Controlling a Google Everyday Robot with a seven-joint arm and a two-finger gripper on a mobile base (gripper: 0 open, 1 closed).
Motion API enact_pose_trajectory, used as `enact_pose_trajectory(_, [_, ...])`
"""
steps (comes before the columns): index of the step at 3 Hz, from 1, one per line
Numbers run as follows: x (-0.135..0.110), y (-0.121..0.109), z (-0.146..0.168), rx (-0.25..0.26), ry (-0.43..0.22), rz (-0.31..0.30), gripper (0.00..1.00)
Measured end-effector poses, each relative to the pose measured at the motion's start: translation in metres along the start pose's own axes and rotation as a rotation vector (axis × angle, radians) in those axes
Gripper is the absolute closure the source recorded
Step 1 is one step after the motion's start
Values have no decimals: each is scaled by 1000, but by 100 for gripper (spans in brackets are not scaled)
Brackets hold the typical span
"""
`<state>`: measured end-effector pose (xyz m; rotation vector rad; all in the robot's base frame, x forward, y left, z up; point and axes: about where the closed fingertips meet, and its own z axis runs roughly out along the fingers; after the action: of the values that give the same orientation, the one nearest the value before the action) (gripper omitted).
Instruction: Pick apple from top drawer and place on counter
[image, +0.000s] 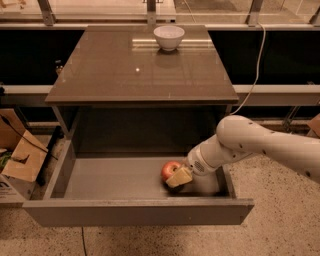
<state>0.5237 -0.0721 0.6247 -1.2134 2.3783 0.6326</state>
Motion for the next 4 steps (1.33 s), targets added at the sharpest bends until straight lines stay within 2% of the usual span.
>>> enact_pose_trajectory(1, [9, 0, -16, 14, -6, 20, 65])
enact_pose_trajectory(2, [3, 1, -38, 18, -31, 7, 89])
enact_pose_trajectory(3, [-13, -5, -78, -28, -80, -10, 100])
enact_pose_trajectory(4, [-42, -14, -129, -62, -99, -87, 100])
